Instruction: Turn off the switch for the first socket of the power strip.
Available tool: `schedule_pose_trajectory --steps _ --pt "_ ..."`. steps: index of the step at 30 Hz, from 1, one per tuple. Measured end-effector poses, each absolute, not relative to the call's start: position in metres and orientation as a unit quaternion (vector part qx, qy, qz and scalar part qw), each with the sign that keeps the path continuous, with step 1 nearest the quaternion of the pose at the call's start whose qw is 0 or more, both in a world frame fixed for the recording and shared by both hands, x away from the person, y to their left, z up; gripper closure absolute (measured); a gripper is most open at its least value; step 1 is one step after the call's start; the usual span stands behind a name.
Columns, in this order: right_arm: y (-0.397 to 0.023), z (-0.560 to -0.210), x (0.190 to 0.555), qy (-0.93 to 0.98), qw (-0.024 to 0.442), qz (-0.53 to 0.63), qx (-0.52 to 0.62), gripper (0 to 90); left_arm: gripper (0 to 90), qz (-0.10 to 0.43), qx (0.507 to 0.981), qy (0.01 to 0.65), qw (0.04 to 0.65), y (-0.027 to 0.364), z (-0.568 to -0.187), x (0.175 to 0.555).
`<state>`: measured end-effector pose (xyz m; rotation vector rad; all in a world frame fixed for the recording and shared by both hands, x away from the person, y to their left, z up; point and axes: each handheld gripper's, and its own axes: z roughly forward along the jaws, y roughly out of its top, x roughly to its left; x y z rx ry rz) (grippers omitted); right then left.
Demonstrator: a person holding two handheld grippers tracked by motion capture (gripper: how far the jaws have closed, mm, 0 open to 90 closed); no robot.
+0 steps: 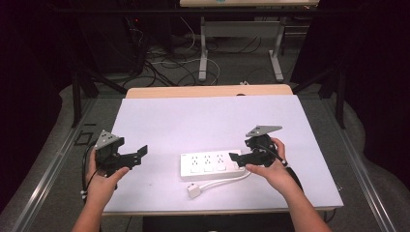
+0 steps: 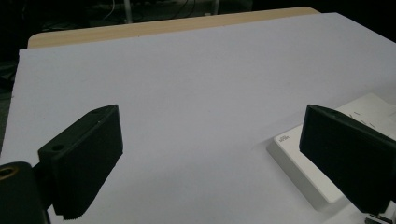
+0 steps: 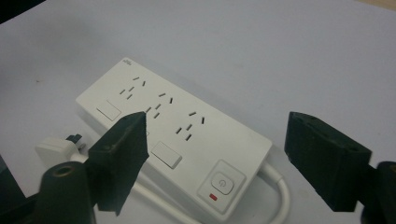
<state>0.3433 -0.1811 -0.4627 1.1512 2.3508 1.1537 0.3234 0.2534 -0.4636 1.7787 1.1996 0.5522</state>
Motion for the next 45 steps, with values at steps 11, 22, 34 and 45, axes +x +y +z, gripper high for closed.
schedule_pose_trajectory --steps 11,22,34,45 --pt "-0.203 -0.457 0.346 0.801 0.16 0.382 0.432 12.4 5.9 0.223 0.717 0.486 0.446 0.254 -0.464 0.324" --pt "-0.23 -0.448 0.348 0.777 0.179 0.389 0.462 3.2 5.9 0.225 0.716 0.487 0.446 0.256 -0.463 0.324" --pt "-0.258 -0.443 0.349 0.744 0.203 0.394 0.501 0.0 5.9 0.224 0.716 0.489 0.446 0.257 -0.464 0.324" --pt "-0.284 -0.447 0.353 0.717 0.215 0.394 0.533 0.0 5.9 0.223 0.714 0.494 0.445 0.259 -0.466 0.325"
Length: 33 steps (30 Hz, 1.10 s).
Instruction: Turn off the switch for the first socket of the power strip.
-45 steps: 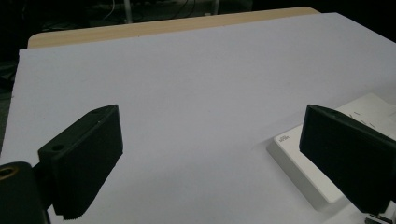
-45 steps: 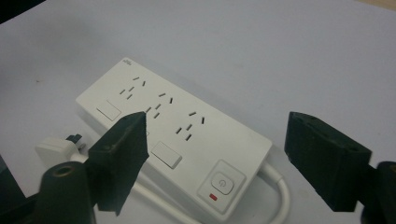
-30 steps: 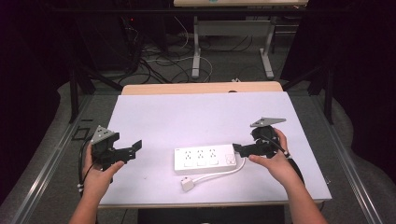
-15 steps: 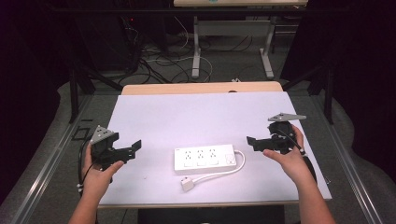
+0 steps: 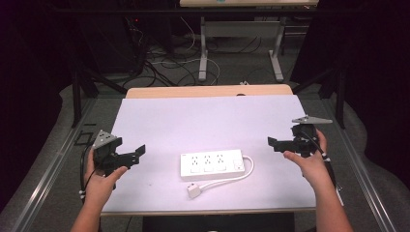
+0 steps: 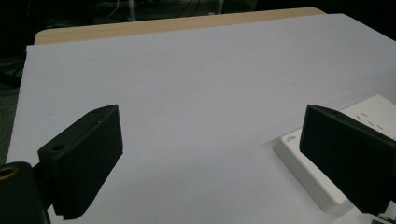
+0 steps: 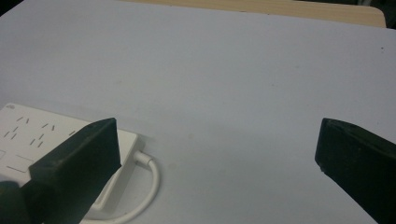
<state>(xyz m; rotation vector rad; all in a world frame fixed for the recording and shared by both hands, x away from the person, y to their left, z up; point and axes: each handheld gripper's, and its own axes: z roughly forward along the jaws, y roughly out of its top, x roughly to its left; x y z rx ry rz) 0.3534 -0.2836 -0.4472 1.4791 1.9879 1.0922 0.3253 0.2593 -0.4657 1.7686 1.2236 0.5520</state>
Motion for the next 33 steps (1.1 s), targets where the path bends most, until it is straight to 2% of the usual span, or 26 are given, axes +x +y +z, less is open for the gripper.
schedule_pose_trajectory --steps 33 --pt "-0.321 -0.475 0.367 0.676 0.223 0.399 0.578 0.1 5.9 0.218 0.714 0.504 0.434 0.264 -0.473 0.33"
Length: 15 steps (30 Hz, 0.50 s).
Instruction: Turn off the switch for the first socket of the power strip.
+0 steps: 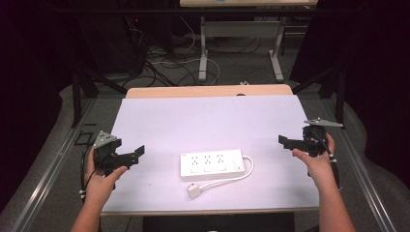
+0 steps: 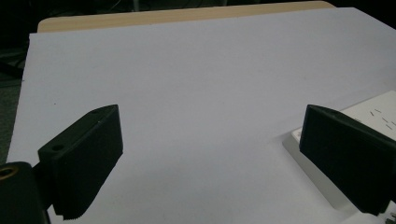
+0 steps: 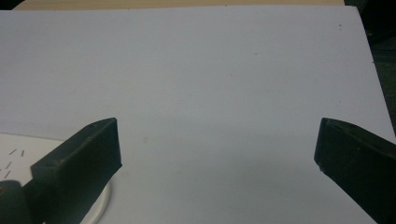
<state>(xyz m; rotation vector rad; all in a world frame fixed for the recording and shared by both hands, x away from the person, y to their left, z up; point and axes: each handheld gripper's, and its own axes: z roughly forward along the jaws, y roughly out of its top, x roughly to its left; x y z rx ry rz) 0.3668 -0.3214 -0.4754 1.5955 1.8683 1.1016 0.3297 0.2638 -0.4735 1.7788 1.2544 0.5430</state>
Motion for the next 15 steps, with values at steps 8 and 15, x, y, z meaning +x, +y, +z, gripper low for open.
schedule_pose_trajectory --steps 8,15 --pt "-0.324 -0.4826 0.3693 0.673 0.219 0.395 0.585 0.6 5.9 0.216 0.714 0.506 0.433 0.2643 -0.4745 0.33" --pt "-0.3253 -0.4858 0.3706 0.672 0.216 0.397 0.586 0.8 5.9 0.216 0.714 0.506 0.432 0.264 -0.4749 0.3303"
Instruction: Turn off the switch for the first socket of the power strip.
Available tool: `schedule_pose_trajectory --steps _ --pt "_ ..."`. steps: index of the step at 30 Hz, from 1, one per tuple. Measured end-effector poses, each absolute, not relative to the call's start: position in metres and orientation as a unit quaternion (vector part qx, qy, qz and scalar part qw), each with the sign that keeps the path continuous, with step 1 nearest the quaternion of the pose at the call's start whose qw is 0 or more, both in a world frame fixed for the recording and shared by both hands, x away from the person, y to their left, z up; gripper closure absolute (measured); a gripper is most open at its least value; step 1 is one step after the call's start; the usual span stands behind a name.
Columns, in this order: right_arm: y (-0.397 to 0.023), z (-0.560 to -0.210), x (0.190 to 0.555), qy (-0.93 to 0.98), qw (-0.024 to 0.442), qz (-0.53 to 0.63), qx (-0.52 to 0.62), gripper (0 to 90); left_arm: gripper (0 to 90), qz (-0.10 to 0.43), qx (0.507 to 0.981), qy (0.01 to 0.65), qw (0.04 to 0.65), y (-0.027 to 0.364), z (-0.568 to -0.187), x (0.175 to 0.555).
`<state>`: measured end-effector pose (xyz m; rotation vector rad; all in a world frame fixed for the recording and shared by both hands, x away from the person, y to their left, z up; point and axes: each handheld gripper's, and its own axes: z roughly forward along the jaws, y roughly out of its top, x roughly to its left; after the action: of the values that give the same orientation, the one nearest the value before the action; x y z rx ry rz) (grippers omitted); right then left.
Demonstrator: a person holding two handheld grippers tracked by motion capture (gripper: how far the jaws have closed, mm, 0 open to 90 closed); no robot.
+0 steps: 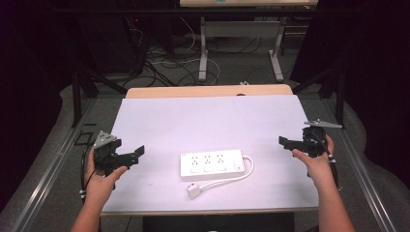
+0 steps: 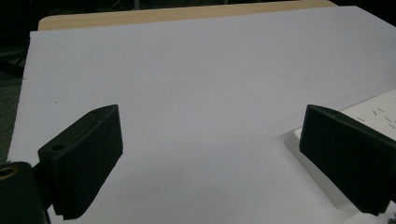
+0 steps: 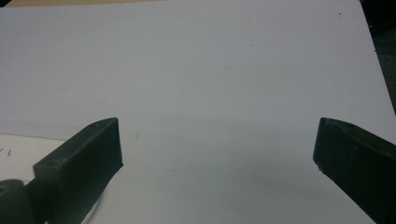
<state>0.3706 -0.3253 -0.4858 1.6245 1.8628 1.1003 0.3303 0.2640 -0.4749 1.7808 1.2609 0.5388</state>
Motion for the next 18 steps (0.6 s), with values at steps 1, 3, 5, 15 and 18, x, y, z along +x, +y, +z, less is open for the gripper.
schedule_pose_trajectory --steps 1,3,5,15,18 --pt "-0.3252 -0.4859 0.3706 0.672 0.215 0.397 0.587 0.8 5.9 0.216 0.714 0.506 0.432 0.2639 -0.475 0.3302" --pt "-0.3249 -0.4861 0.3707 0.672 0.216 0.397 0.586 0.8 5.9 0.216 0.714 0.506 0.432 0.2639 -0.4749 0.3302" --pt "-0.3248 -0.4863 0.3708 0.673 0.216 0.396 0.586 0.8 5.9 0.216 0.714 0.506 0.432 0.264 -0.4749 0.3302" --pt "-0.3264 -0.4887 0.3717 0.672 0.212 0.395 0.59 1.1 5.9 0.216 0.714 0.506 0.432 0.2639 -0.4755 0.3304" --pt "-0.3266 -0.4888 0.3719 0.672 0.212 0.395 0.59 1.2 5.9 0.217 0.714 0.506 0.432 0.2642 -0.4754 0.3302"
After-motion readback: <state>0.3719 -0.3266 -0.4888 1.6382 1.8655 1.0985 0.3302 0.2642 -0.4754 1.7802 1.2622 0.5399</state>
